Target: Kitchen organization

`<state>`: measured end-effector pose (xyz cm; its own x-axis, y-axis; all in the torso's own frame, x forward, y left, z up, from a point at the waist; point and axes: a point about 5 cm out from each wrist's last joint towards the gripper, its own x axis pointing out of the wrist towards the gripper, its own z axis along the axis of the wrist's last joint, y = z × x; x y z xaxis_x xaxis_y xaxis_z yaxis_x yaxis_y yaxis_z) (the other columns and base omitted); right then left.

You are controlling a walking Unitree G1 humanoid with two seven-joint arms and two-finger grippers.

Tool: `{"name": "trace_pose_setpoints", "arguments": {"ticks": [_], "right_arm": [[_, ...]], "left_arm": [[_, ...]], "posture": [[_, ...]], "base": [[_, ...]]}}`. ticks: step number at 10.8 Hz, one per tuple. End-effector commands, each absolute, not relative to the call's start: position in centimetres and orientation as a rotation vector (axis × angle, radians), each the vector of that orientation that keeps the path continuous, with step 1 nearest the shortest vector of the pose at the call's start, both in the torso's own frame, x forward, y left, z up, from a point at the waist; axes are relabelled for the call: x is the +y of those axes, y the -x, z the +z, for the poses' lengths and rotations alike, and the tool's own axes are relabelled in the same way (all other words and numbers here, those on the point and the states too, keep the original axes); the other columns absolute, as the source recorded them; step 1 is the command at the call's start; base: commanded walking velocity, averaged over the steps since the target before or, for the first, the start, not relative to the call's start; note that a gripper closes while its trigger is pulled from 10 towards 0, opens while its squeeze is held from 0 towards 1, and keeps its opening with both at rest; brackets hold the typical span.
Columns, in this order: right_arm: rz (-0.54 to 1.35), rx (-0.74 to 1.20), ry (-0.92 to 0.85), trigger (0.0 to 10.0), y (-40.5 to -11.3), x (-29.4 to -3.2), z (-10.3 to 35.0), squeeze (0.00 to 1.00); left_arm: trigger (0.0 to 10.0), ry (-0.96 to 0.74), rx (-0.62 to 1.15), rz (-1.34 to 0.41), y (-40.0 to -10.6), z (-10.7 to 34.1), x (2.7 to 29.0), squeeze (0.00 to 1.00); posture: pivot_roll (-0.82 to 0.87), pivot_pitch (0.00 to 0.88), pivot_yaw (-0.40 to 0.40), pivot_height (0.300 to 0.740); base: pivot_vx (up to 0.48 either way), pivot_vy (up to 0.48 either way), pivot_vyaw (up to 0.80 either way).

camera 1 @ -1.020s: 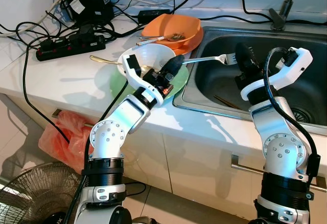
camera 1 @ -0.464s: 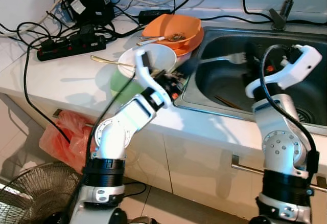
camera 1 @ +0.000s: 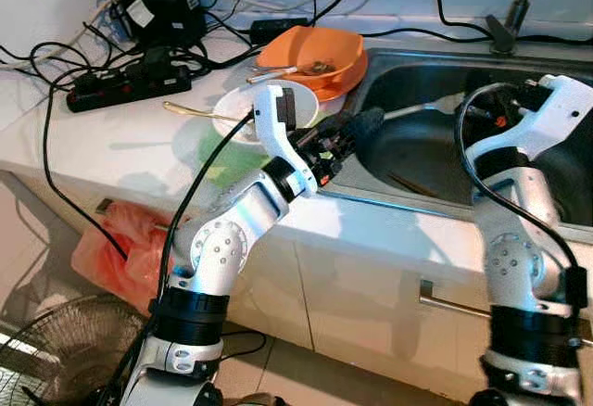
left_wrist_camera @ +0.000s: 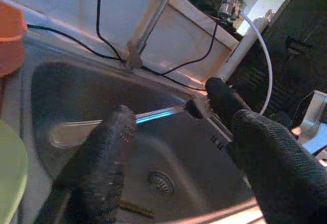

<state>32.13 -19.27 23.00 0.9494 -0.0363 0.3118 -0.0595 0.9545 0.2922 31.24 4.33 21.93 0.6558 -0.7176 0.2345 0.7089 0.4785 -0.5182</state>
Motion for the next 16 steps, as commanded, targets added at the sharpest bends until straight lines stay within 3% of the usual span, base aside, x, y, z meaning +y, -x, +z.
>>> {"name": "trace_pose_setpoints", "arguments": {"ticks": [1,4,6,8,10,11,12,13,16], "right_arm": [[0.025,-0.358,-0.279,0.0,-32.4,-19.1,23.9,0.0],[0.081,-0.338,-0.055,0.0,-33.2,-19.6,23.6,0.0],[0.107,-0.257,0.095,0.0,-33.6,-20.9,21.7,0.0],[0.089,-0.207,0.265,1.5,-34.6,-24.2,21.2,0.0],[0.061,-0.16,0.329,3.6,-35.4,-26.3,20.9,0.0],[0.038,-0.14,0.297,9.3,-35.7,-27.0,20.8,0.0],[0.02,-0.131,0.29,10.0,-36.0,-27.4,20.6,0.16],[0.026,-0.13,0.285,10.0,-36.1,-27.4,20.5,1.0],[0.059,-0.126,0.27,10.0,-36.3,-26.7,19.5,1.0]], "left_arm": [[10.0,0.601,-0.005,-0.864,-31.1,22.0,4.7,1.0],[10.0,0.533,-0.029,-0.862,-31.0,21.7,4.6,1.0],[10.0,0.503,-0.132,-0.737,-32.1,22.6,6.0,1.0],[10.0,0.501,-0.133,-0.697,-32.5,22.3,6.5,1.0],[10.0,0.504,-0.137,-0.704,-32.5,22.2,6.0,1.0],[10.0,0.481,-0.107,-0.724,-32.4,21.8,5.8,1.0],[10.0,0.415,-0.072,-0.763,-32.3,21.2,5.6,1.0],[10.0,0.378,-0.06,-0.784,-32.2,21.0,5.6,1.0],[10.0,0.236,-0.03,-0.881,-32.0,20.2,5.6,1.0]], "posture": [[0.11,0.056,0.153,0.74],[0.11,0.056,0.154,0.74],[0.12,0.055,0.155,0.74],[0.11,0.056,0.155,0.74],[0.11,0.053,0.153,0.74],[0.11,0.053,0.152,0.74],[0.12,0.055,0.148,0.74],[0.12,0.058,0.149,0.74],[0.13,0.06,0.158,0.74]], "base": [[0.0,0.0,0.0],[0.0,0.0,0.0],[0.0,0.0,0.0],[0.0,0.0,0.0],[0.0,0.0,0.0],[0.0,0.0,0.0],[0.0,0.0,0.0],[0.0,0.0,0.0],[0.0,0.0,0.0]]}}
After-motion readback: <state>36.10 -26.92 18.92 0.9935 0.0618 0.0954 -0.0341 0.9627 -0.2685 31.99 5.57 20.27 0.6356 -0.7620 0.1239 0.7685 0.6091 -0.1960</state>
